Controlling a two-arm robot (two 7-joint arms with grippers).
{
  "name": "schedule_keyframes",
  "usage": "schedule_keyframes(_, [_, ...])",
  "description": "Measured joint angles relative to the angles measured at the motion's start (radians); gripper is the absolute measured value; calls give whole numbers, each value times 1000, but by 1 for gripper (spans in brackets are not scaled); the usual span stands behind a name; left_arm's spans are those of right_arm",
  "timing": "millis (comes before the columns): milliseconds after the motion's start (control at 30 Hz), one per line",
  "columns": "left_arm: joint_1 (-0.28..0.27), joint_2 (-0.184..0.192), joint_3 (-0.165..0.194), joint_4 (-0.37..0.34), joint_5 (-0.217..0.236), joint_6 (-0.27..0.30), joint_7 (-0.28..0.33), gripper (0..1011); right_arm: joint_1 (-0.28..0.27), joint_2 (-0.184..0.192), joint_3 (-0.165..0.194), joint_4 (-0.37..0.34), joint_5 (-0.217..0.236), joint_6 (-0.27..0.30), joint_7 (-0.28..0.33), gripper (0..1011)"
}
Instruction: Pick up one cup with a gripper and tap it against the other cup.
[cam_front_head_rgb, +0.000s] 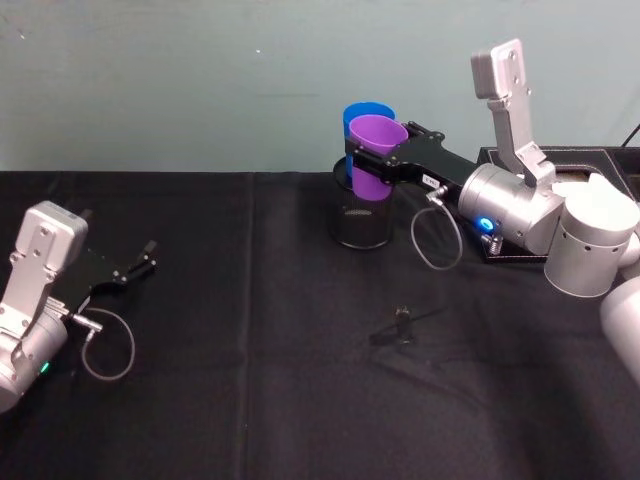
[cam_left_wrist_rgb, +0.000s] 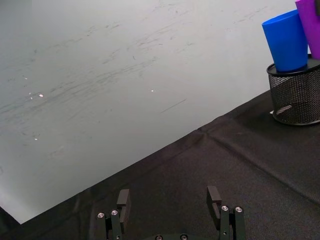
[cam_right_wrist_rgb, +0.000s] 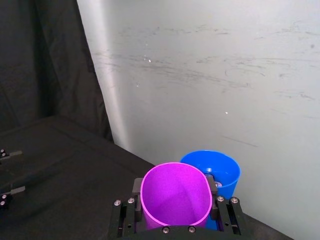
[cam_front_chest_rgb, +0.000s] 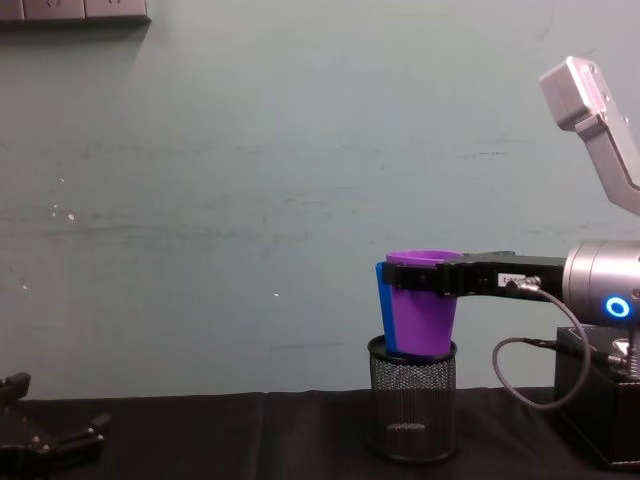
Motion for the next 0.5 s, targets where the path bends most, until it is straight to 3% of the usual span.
schedule_keyframes(500, [0, 0, 0, 0, 0, 0, 0, 1000, 42, -20, 4, 56, 0, 5, 4, 726])
